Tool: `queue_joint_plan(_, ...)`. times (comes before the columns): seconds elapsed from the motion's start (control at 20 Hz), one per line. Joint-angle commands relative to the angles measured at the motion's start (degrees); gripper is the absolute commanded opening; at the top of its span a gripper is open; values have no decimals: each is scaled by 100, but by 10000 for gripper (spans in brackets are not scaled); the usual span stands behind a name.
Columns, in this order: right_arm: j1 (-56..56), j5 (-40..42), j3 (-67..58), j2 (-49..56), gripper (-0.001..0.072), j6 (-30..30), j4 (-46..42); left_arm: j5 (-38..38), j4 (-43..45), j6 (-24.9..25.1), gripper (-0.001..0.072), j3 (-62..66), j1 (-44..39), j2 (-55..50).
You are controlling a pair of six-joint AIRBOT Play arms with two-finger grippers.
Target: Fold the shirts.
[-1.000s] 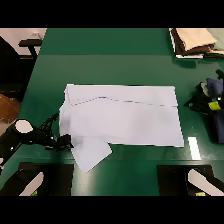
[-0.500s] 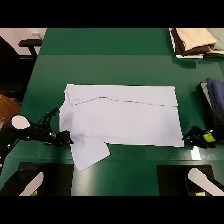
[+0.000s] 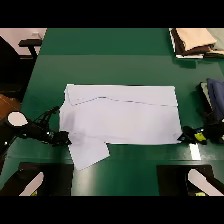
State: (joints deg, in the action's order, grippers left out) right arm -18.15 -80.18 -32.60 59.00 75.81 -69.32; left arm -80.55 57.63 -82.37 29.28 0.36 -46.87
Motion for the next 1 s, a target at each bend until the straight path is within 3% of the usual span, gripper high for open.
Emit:
queue_joint_plan(0.0, -52, -997, -407, -778, 13, -4, -382, -562, 140, -15, 22, 289, -2, 4)
queue_joint_plan(0.15, -195, -1370, -774, -1484, 13, 44, -688, -852, 109, -81, 22, 669, -2, 4)
queue_joint_plan(0.3, 90, -1029, -1137, -1515, 12, 223, -673, -216, -15, -122, 22, 1211, -2, 2)
queue_joint_plan(0.55, 909, -173, -2356, 26, 12, 348, -673, 1519, -31, 195, 22, 1956, -2, -459)
queue_joint_plan(0.75, 1357, 234, -3510, 1517, 12, 348, -675, 2337, -140, 774, 24, 2653, -2, -1832)
queue_joint_plan(0.95, 1624, 511, -4472, 2656, 13, 348, -671, 3099, -448, 1014, 25, 3322, -2, -3246)
